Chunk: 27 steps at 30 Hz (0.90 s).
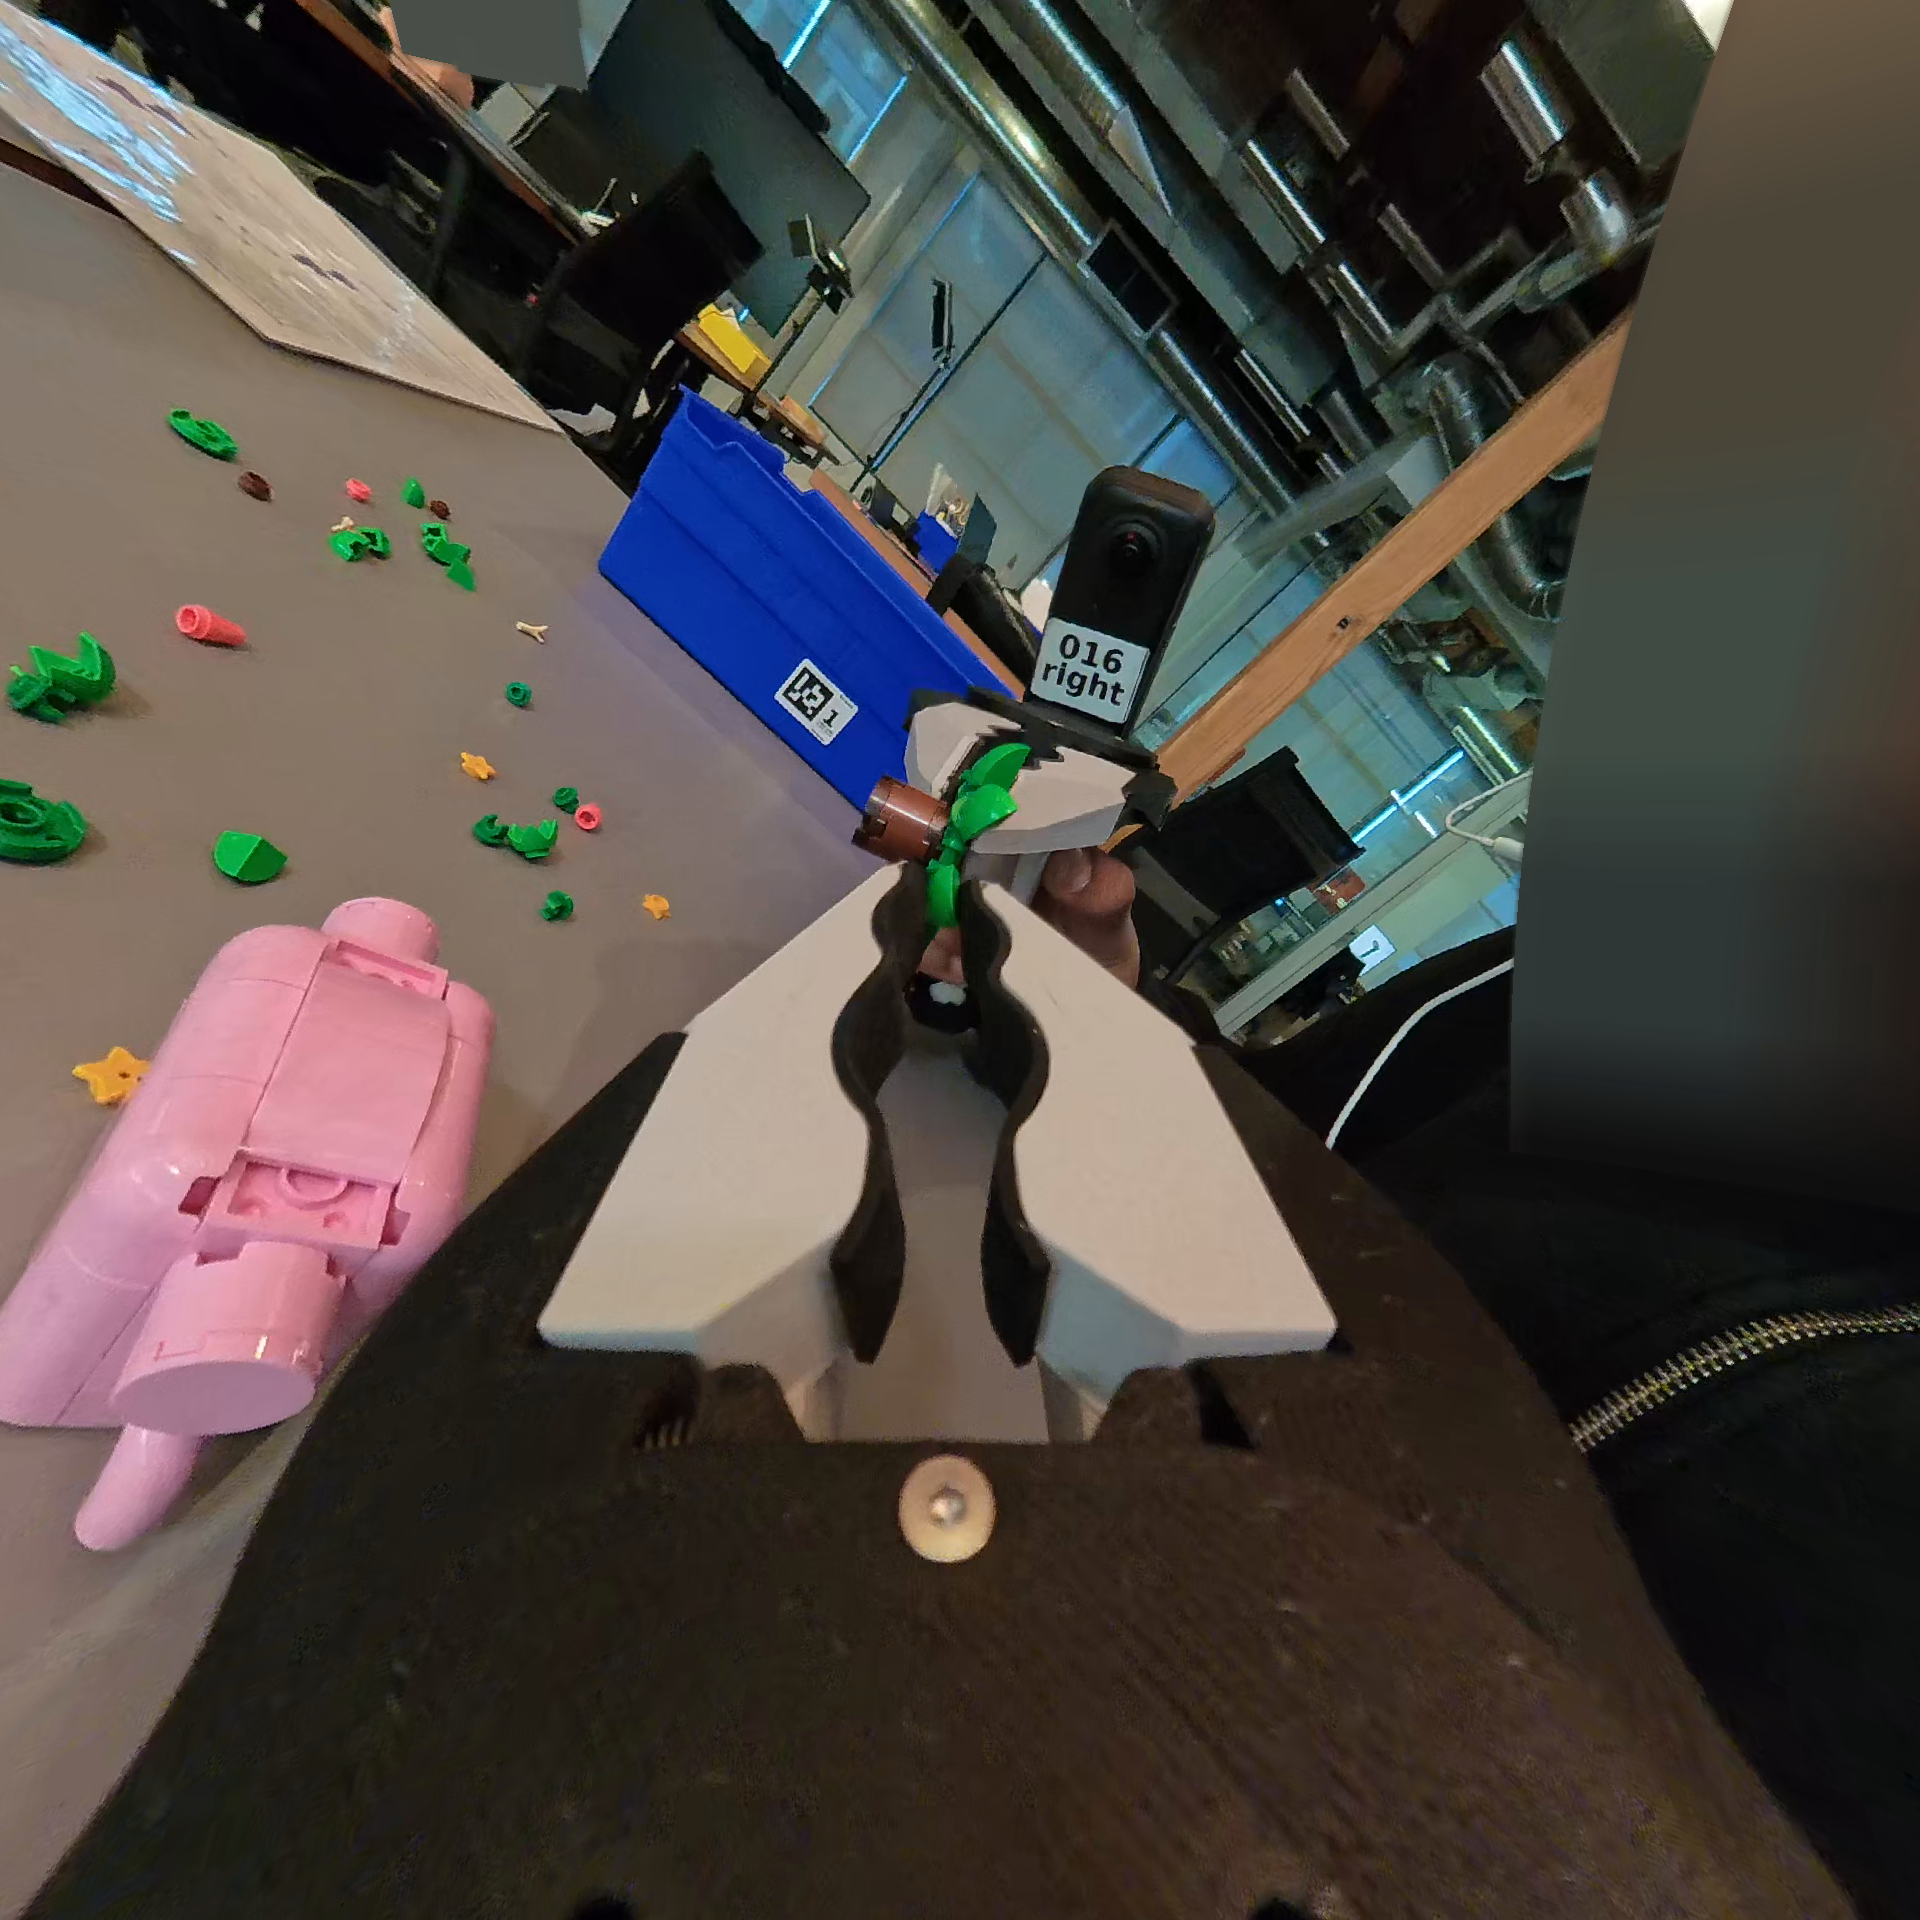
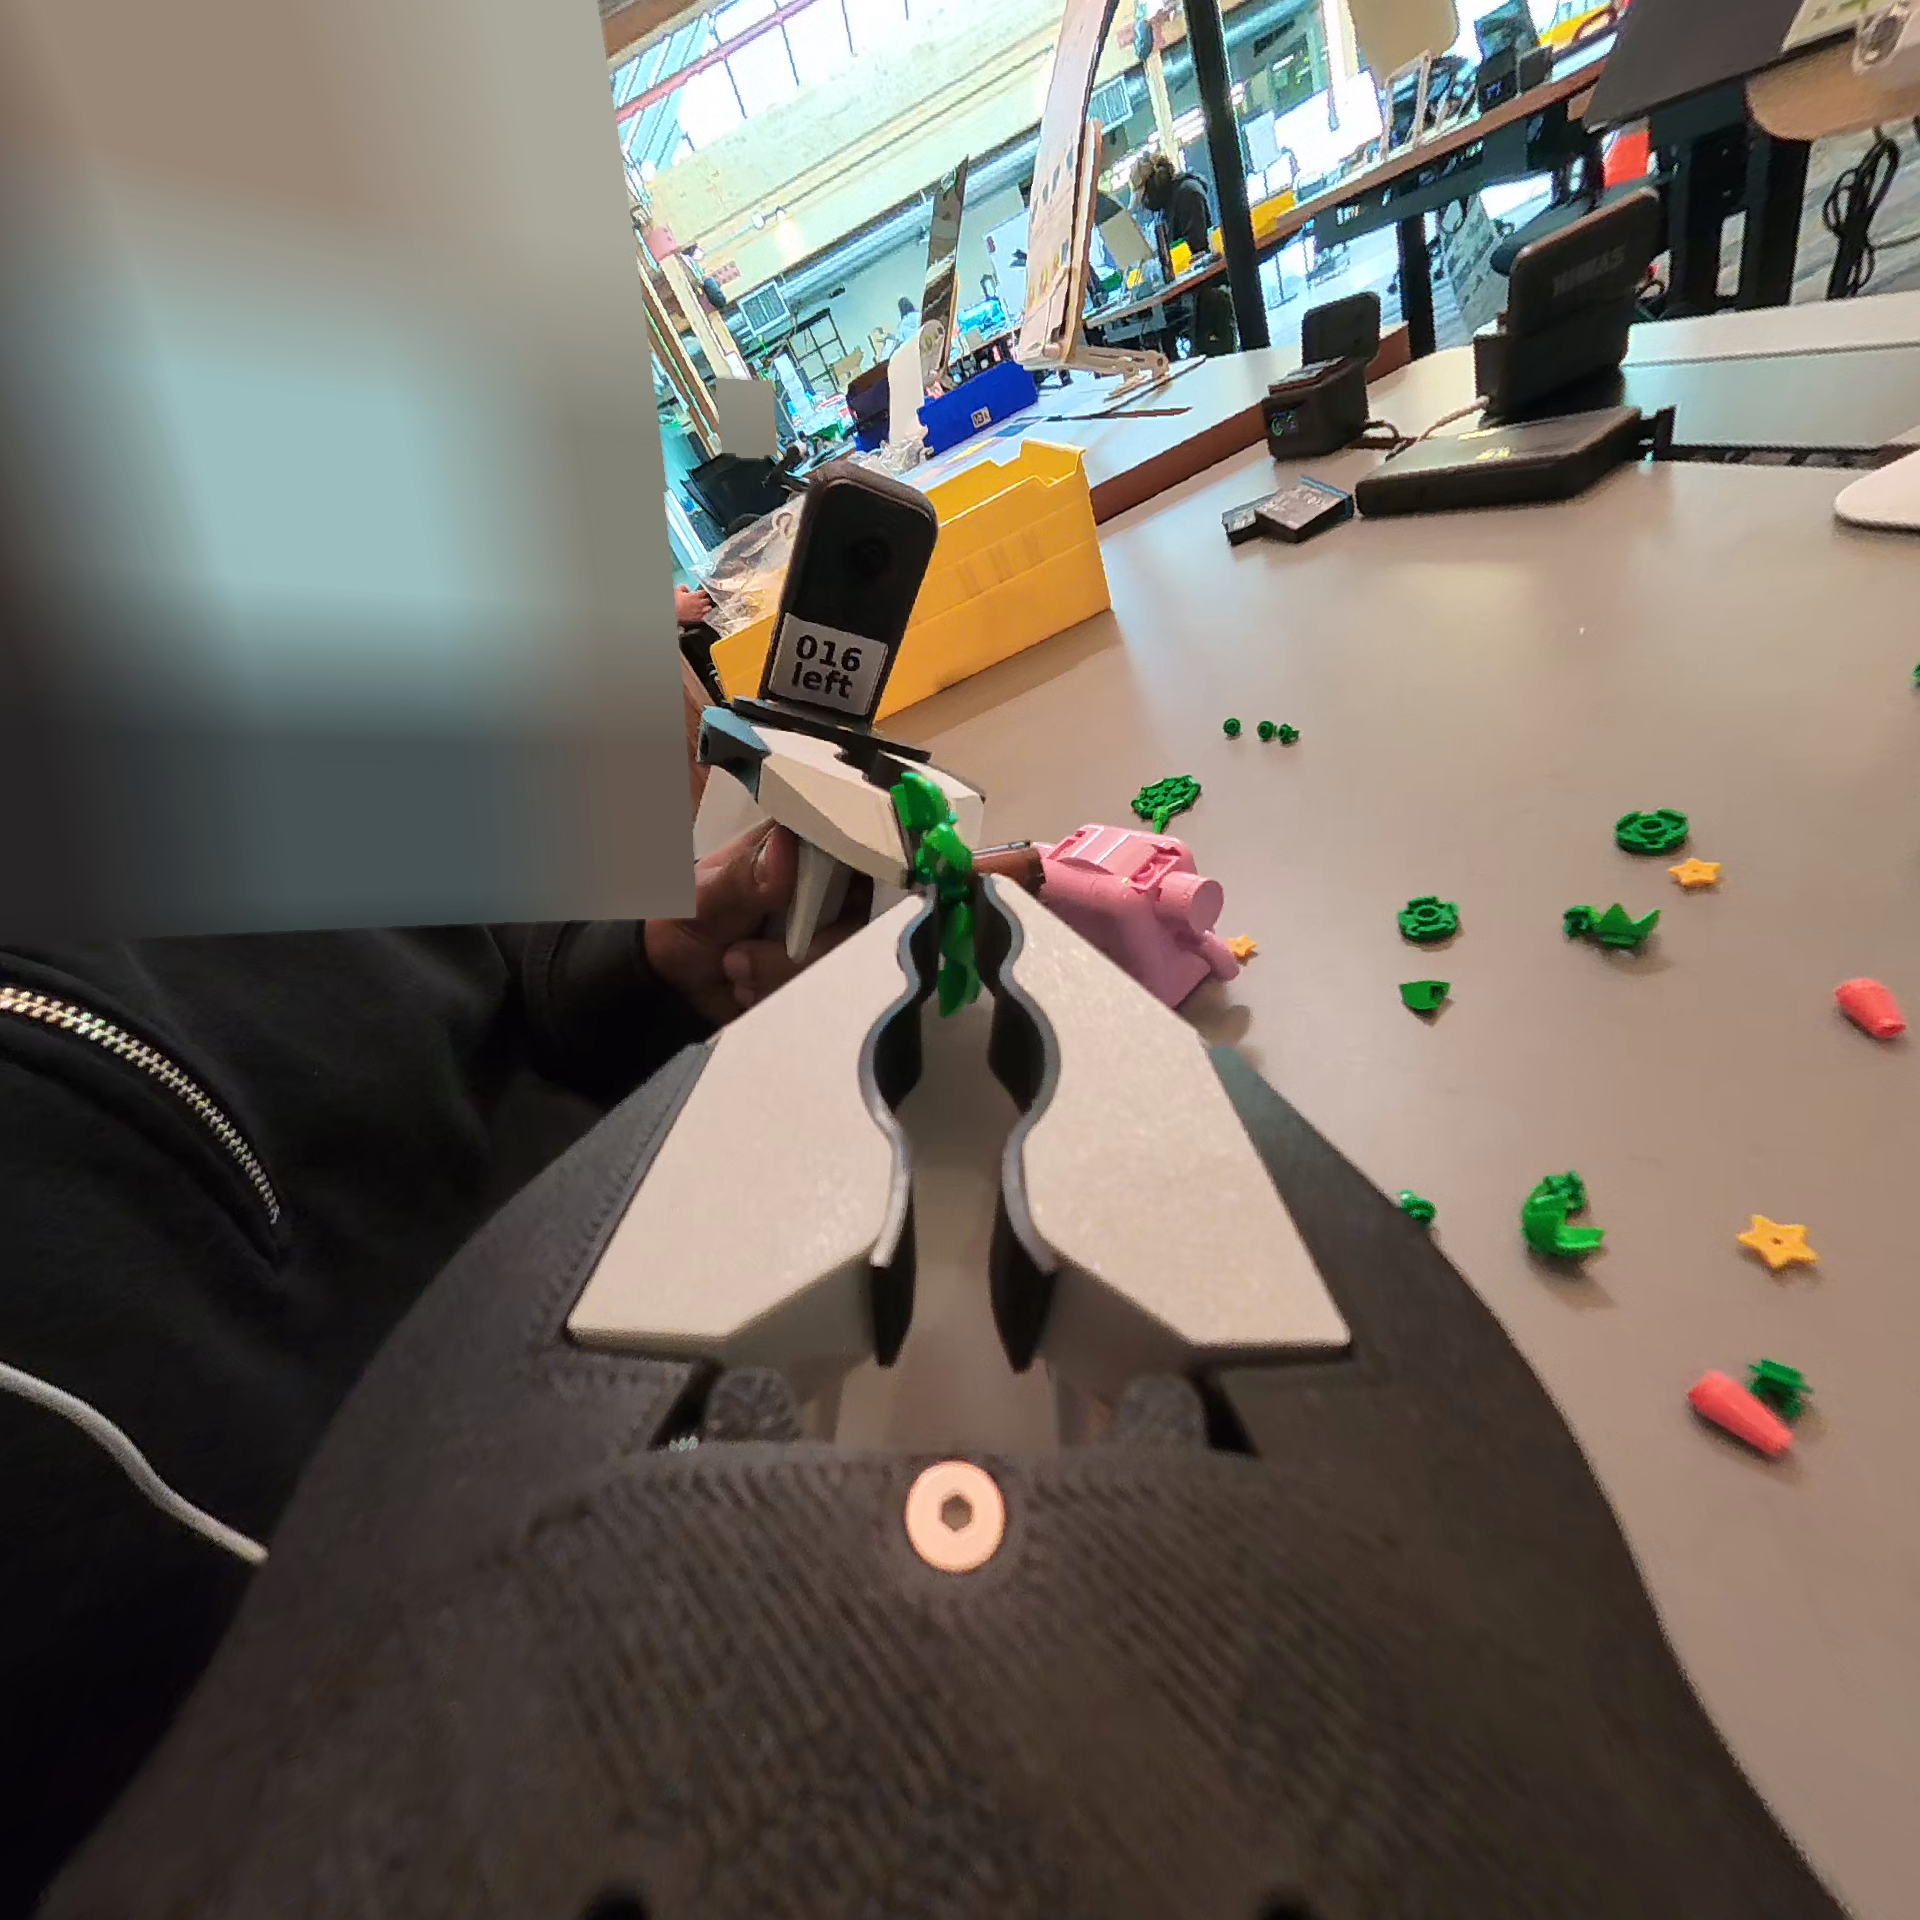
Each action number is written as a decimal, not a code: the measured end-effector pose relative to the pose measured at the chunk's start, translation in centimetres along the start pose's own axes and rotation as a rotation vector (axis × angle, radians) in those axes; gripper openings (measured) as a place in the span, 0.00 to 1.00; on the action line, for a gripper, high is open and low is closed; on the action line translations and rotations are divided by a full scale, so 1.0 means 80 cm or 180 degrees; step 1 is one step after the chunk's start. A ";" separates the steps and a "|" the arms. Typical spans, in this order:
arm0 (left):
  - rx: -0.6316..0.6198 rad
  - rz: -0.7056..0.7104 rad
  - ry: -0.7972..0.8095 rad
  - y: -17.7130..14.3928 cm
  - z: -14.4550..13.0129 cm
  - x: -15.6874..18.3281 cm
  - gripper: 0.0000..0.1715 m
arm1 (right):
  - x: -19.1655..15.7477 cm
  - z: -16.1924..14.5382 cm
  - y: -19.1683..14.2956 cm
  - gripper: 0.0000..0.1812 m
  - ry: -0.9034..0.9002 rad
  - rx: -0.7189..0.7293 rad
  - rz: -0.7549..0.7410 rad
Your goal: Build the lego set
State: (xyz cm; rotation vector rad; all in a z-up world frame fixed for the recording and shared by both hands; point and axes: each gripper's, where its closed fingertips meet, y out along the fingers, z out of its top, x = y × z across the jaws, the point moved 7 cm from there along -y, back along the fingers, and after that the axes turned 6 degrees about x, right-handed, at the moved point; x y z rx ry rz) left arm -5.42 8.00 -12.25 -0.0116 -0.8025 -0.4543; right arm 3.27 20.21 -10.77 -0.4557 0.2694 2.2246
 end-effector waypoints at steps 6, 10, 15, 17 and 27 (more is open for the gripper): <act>-0.0043 0.0050 -0.0003 0.001 -0.003 -0.002 0.02 | 0.002 -0.003 -0.001 0.02 0.0082 -0.0096 -0.0001; 0.0013 0.0033 -0.0042 -0.001 -0.001 -0.003 0.02 | 0.004 -0.009 0.001 0.02 0.0134 -0.0175 0.0004; -0.0067 0.0098 0.0071 0.000 -0.001 -0.001 0.02 | 0.006 -0.011 0.002 0.02 0.0184 -0.0171 0.0029; -0.0130 0.0113 0.0055 -0.001 -0.003 -0.003 0.02 | 0.007 -0.013 0.002 0.02 0.0170 -0.0212 0.0034; -0.0568 0.0347 0.0253 0.000 -0.020 -0.009 0.02 | 0.010 -0.030 0.000 0.02 0.0176 -0.0549 0.0078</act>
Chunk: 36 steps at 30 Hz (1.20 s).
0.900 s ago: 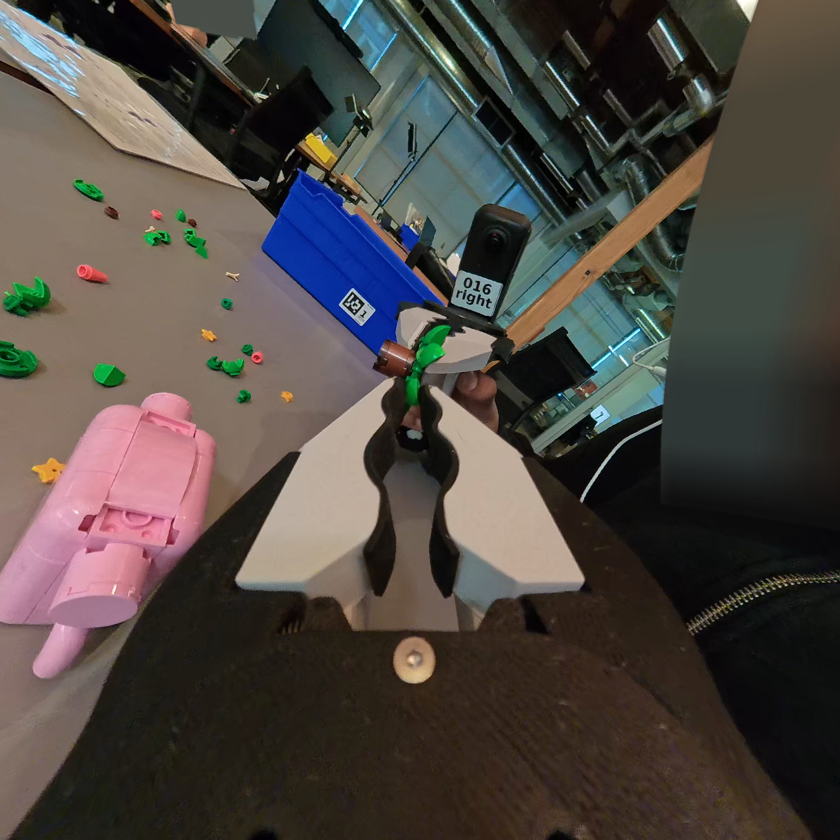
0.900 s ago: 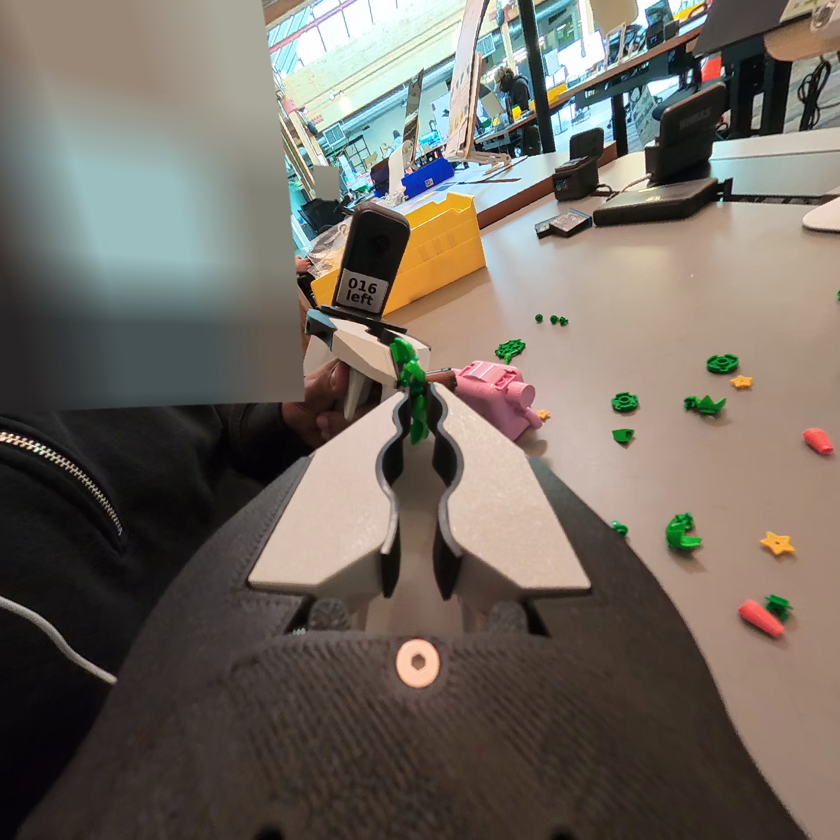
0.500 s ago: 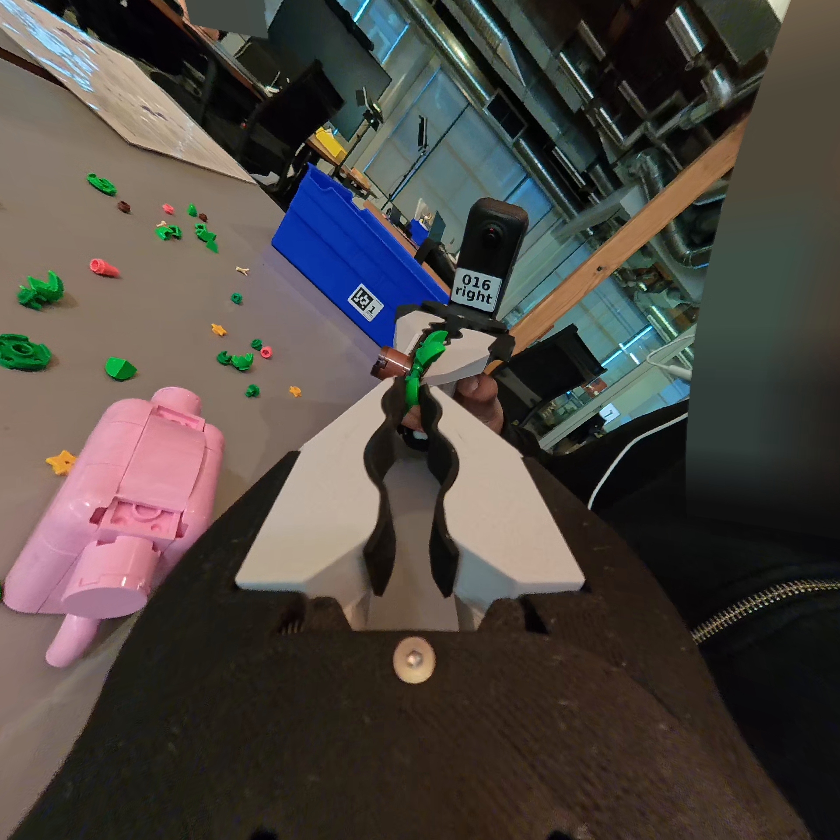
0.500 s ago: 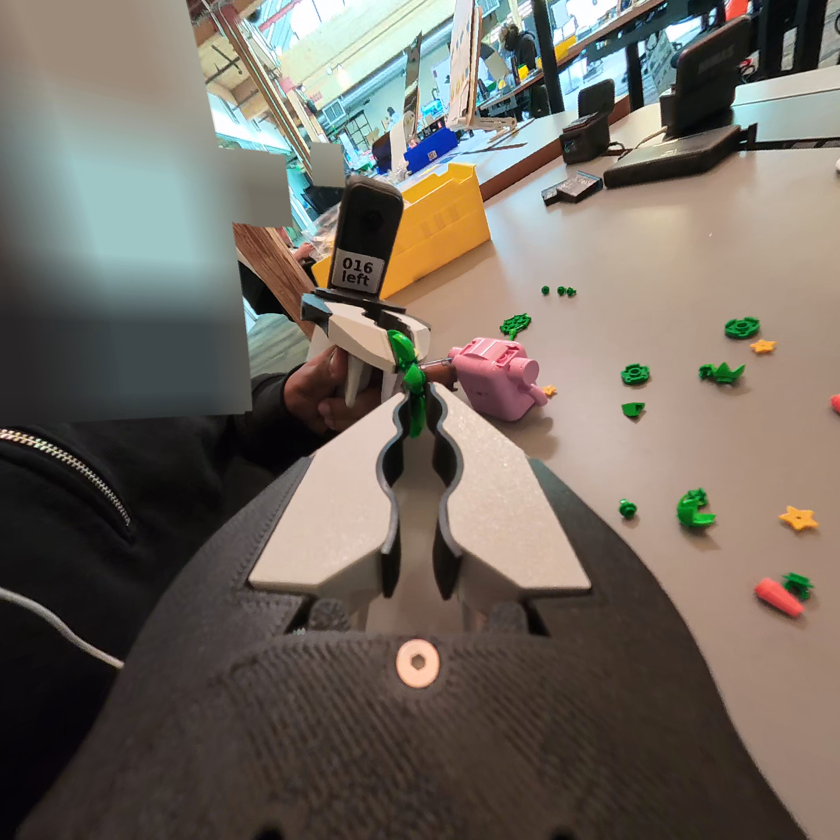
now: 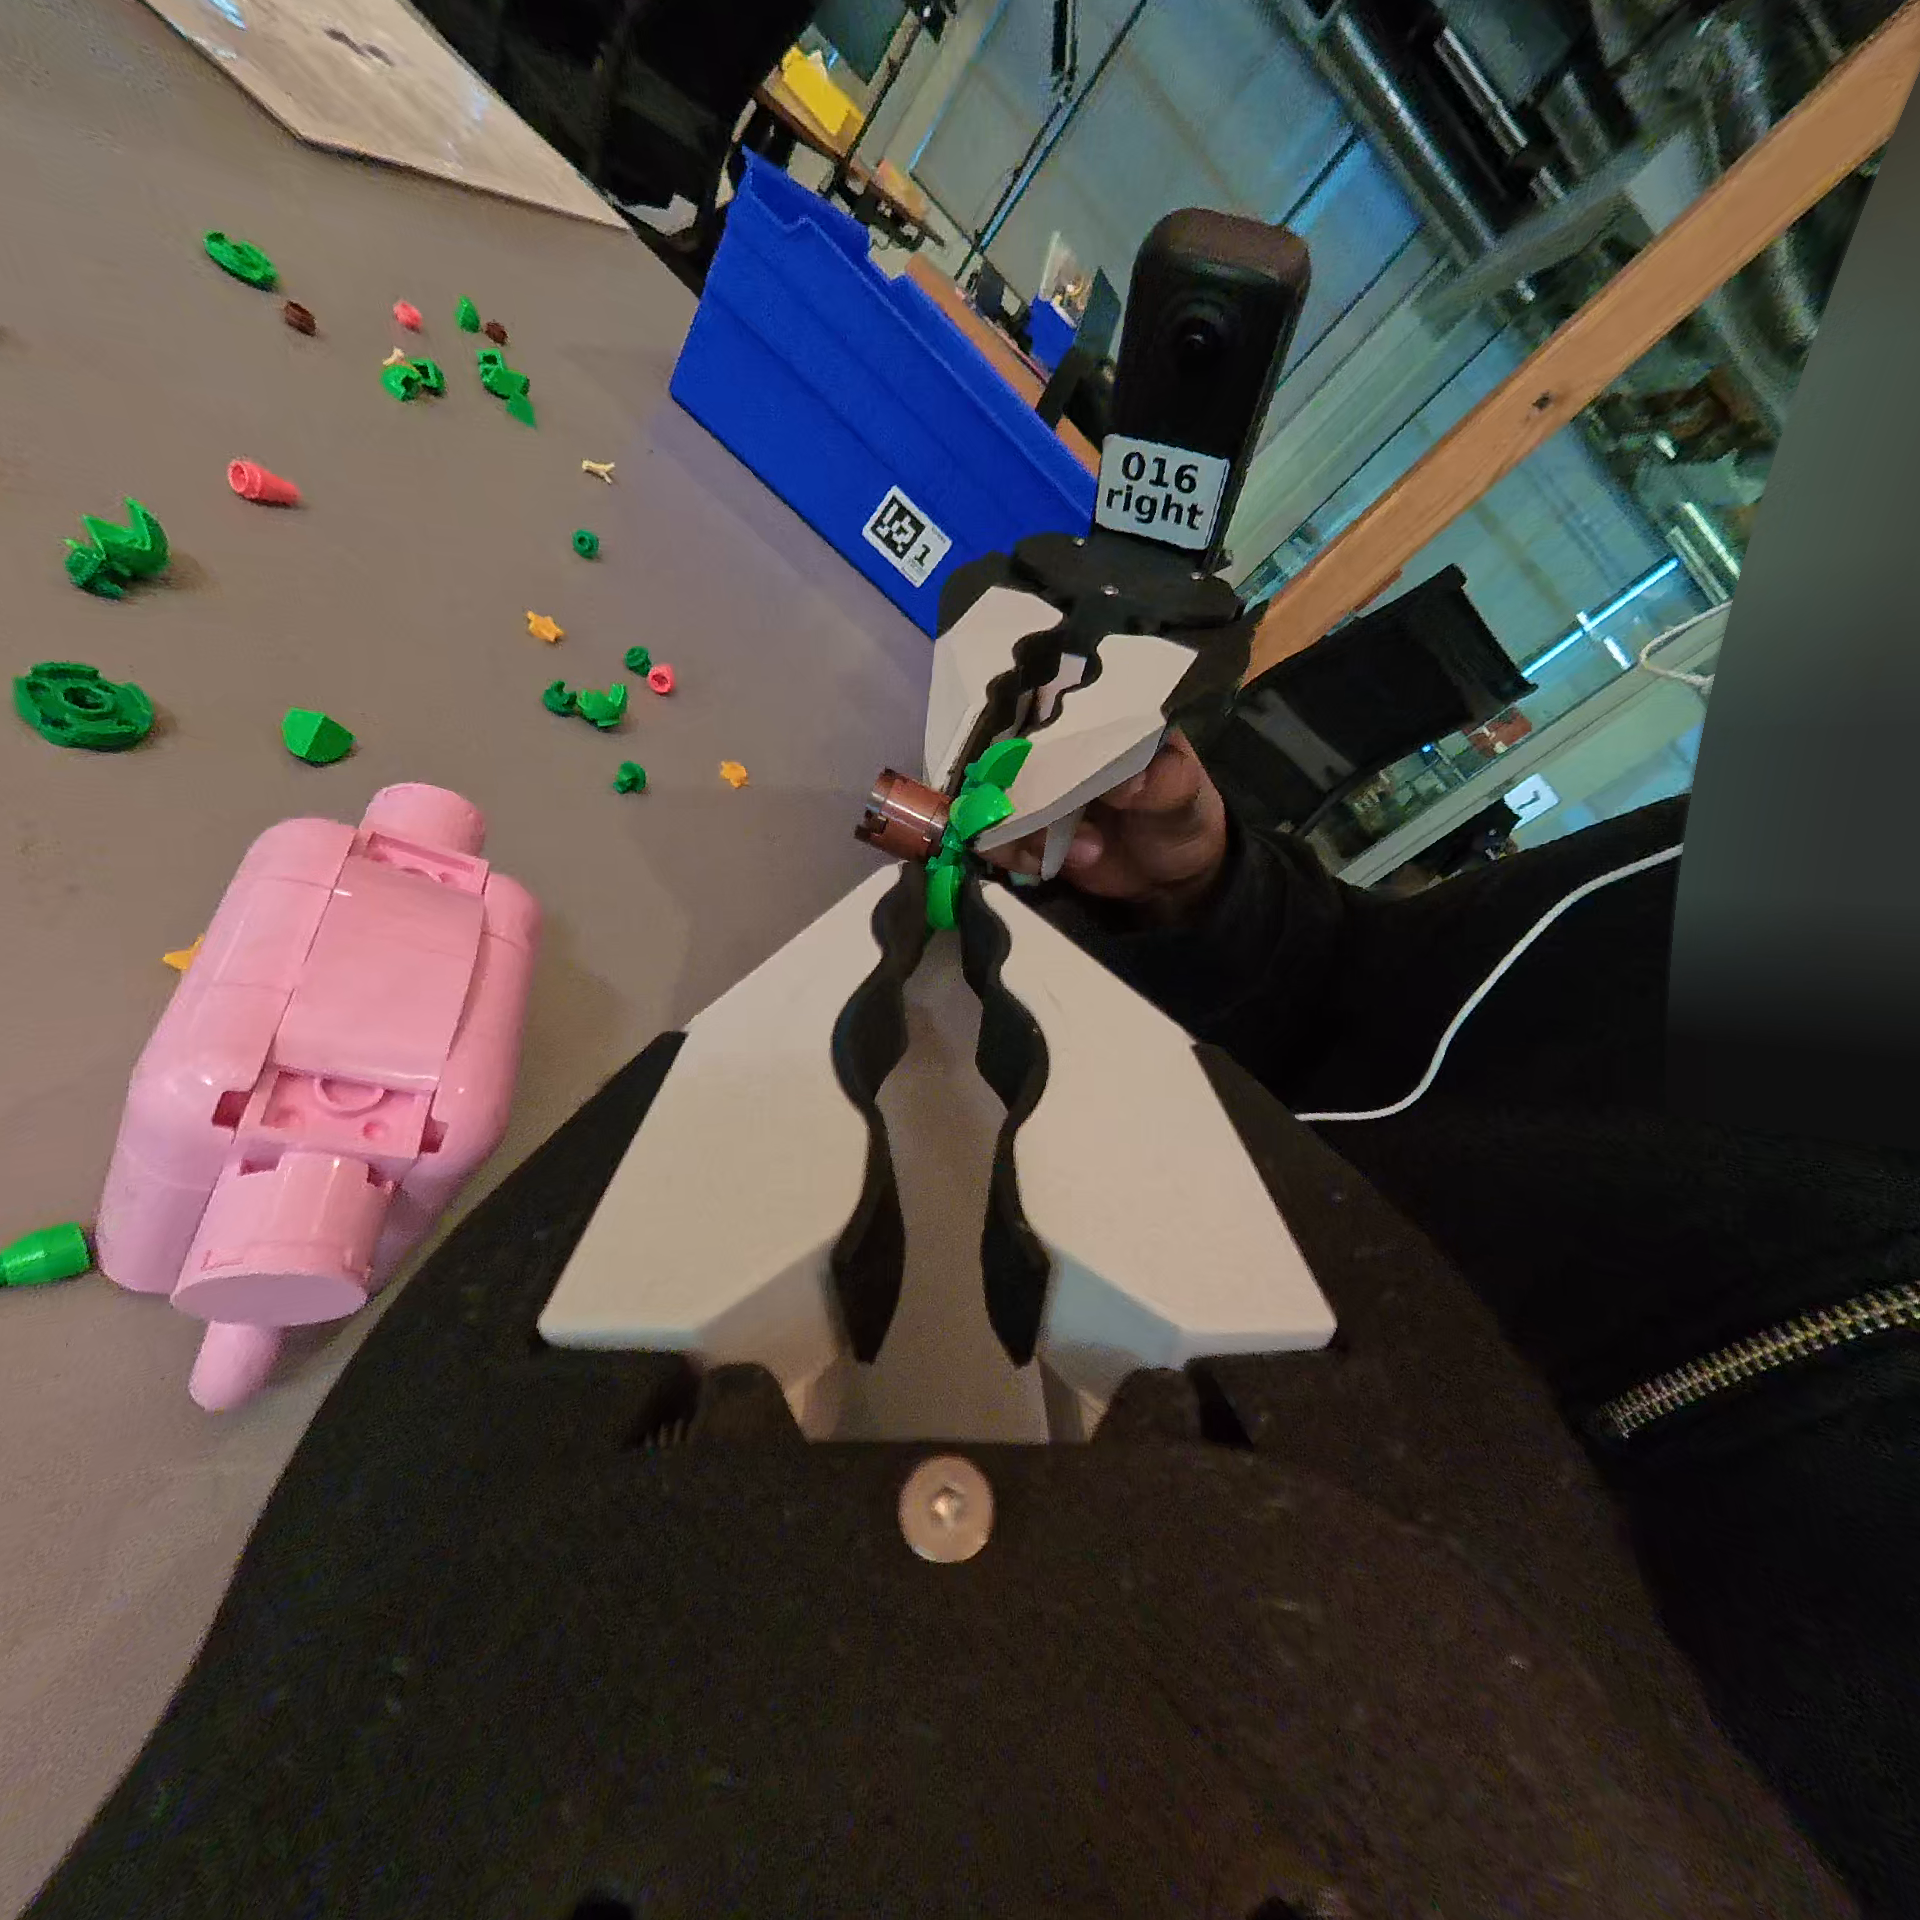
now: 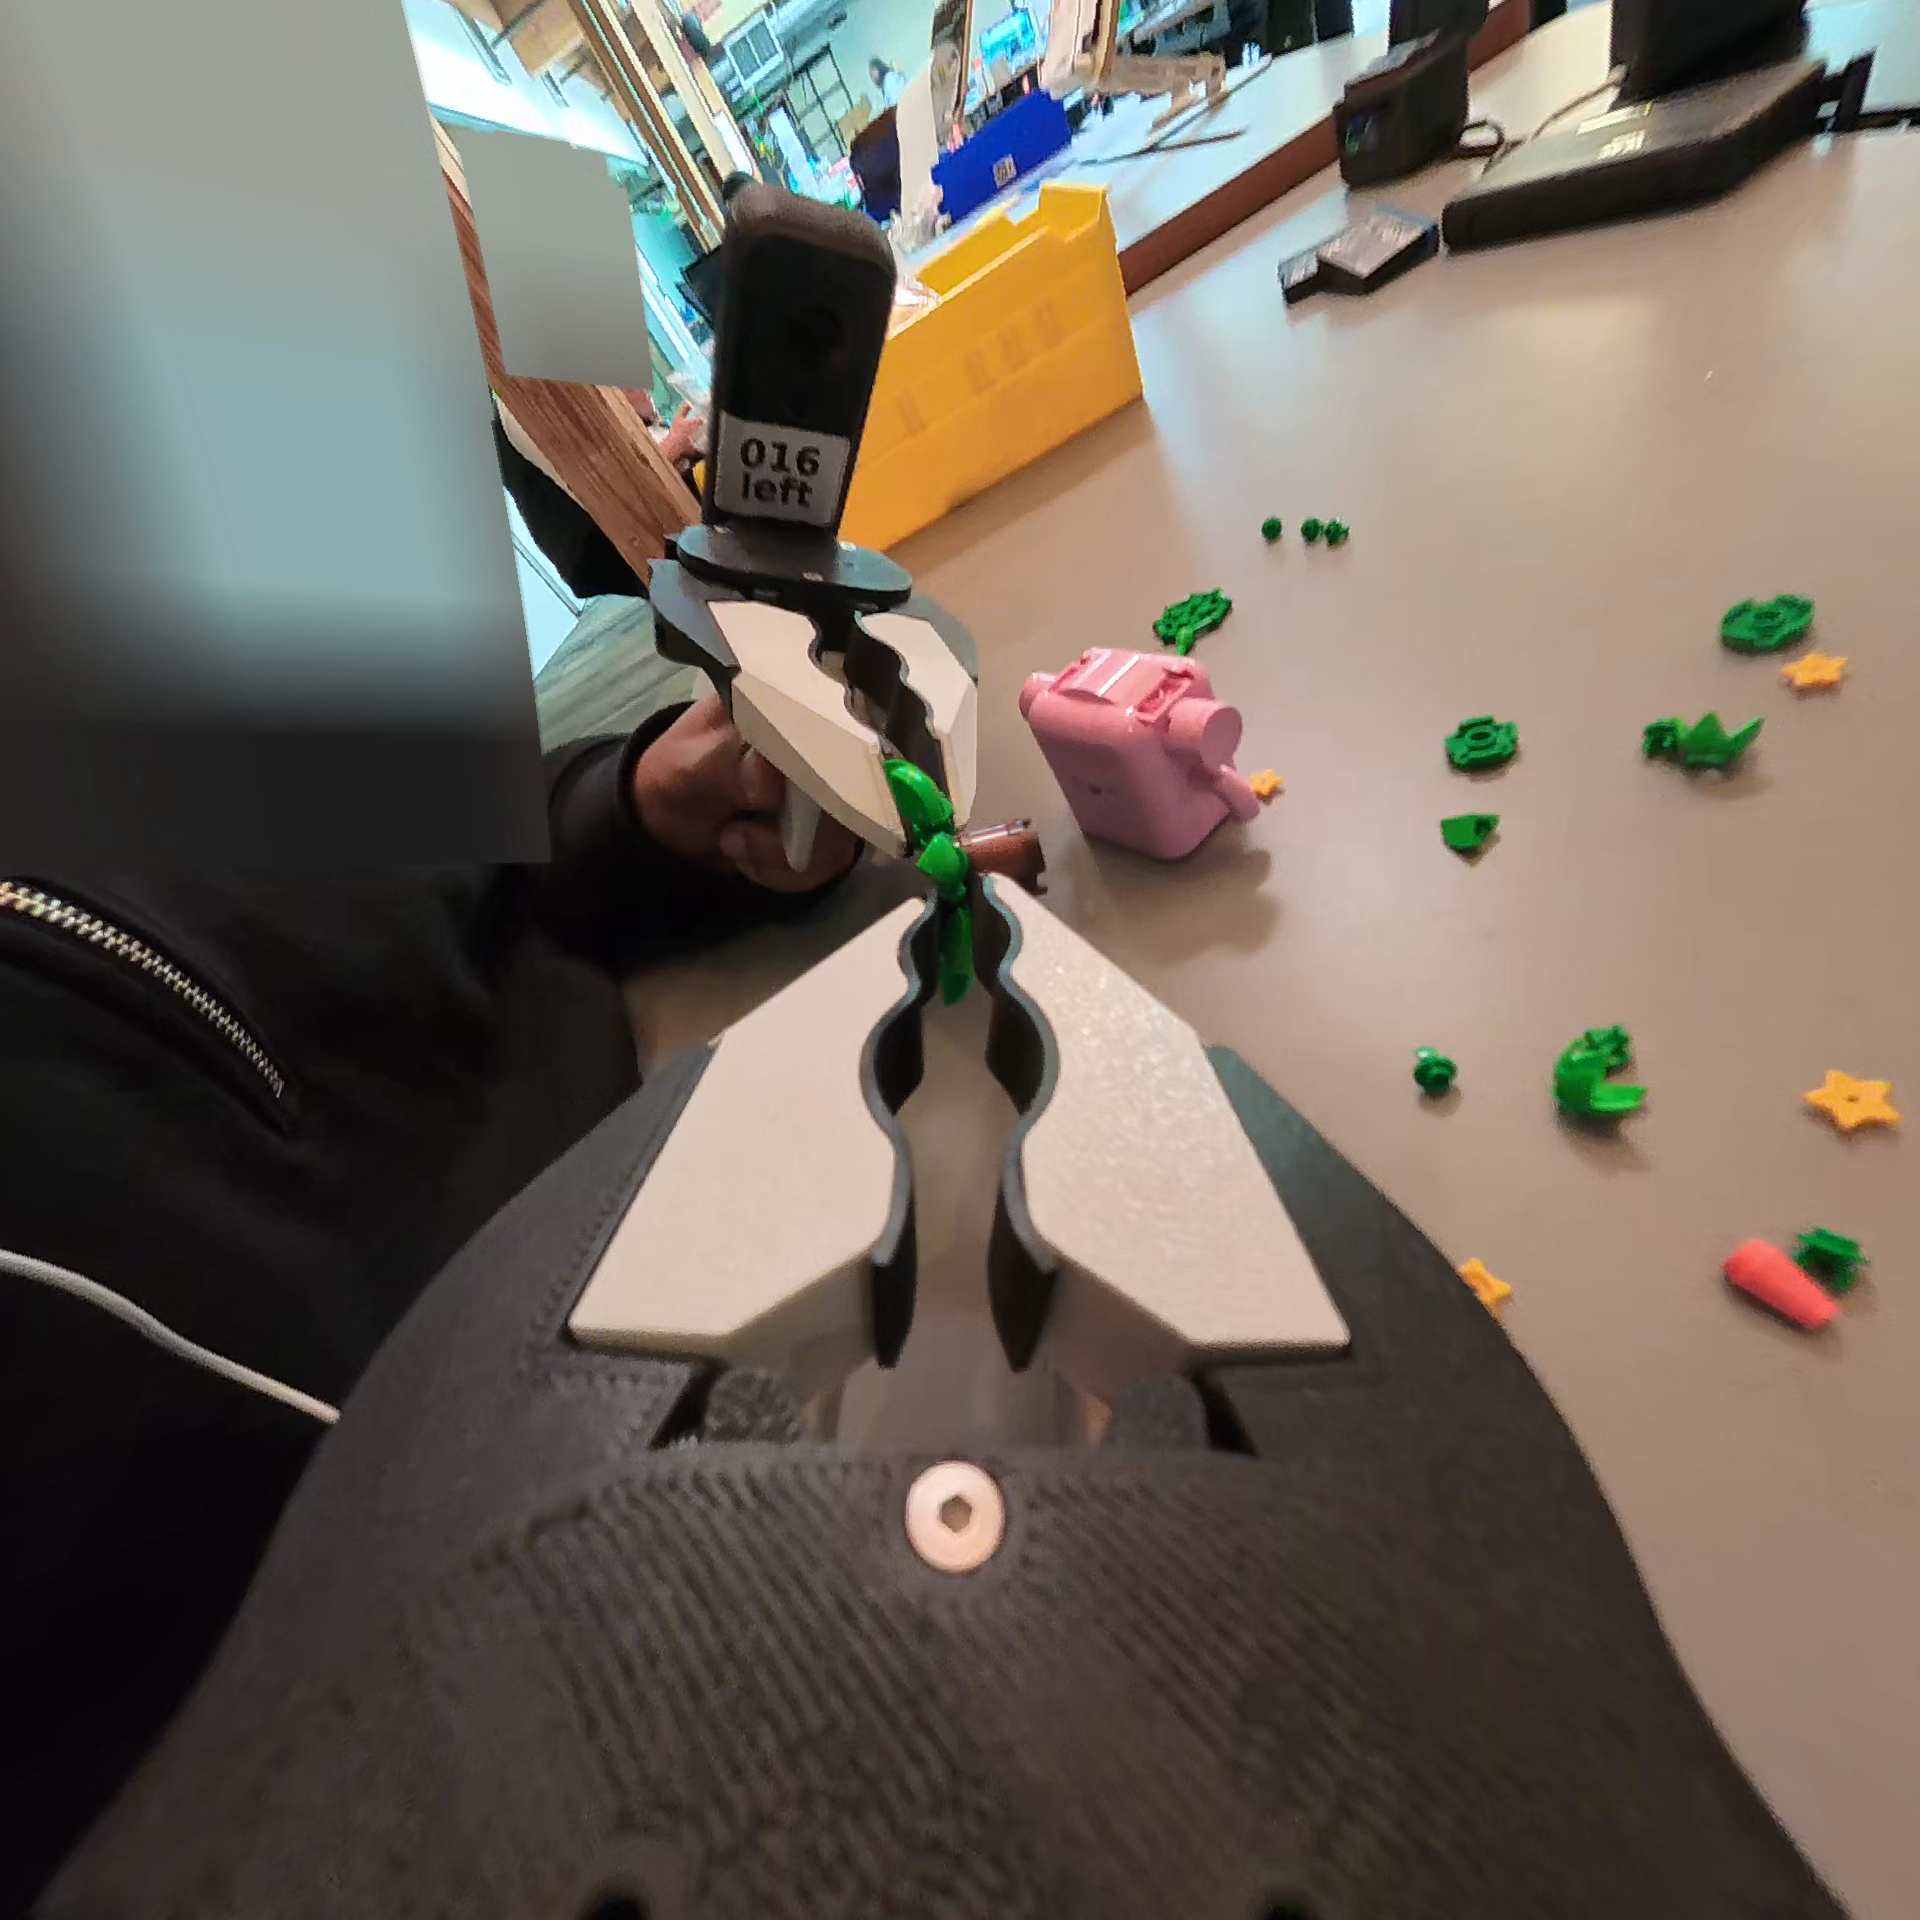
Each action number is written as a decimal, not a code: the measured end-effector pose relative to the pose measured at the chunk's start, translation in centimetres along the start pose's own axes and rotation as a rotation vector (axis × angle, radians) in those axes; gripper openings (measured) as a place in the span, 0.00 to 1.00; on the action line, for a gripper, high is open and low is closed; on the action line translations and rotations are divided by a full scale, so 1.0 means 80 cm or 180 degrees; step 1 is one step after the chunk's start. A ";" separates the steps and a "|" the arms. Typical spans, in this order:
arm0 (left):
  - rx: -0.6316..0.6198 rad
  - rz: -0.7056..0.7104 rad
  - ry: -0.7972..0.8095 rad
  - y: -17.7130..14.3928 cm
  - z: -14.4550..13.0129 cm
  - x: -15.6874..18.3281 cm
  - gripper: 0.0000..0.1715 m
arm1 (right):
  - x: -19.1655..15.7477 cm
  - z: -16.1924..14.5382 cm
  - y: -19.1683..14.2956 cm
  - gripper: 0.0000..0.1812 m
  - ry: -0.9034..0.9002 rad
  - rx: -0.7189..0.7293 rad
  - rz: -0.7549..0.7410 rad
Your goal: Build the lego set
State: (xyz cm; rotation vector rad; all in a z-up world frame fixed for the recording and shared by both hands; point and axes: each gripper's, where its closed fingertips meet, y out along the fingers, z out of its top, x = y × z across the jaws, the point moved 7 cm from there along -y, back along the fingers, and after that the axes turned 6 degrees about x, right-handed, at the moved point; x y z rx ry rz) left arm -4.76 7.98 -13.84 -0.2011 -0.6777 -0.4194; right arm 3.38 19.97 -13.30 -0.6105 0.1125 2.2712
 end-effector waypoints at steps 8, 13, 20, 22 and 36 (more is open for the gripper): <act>-0.0095 0.0038 -0.0032 0.004 -0.005 -0.005 0.02 | 0.005 -0.005 0.000 0.02 0.0097 -0.0138 -0.0007; -0.0060 0.0010 -0.0052 0.004 -0.005 -0.004 0.02 | 0.005 -0.004 -0.003 0.02 0.0182 -0.0102 0.0042; -0.0090 -0.0014 -0.0060 0.004 -0.006 -0.003 0.02 | 0.007 -0.007 -0.005 0.01 0.0218 -0.0156 0.0075; -0.0102 0.0010 -0.0054 0.004 -0.007 -0.004 0.02 | 0.008 -0.007 -0.004 0.01 0.0216 -0.0176 0.0070; 0.0066 -0.0134 0.0114 0.004 0.008 0.001 0.18 | 0.029 -0.006 -0.012 0.02 0.1308 0.0114 0.0287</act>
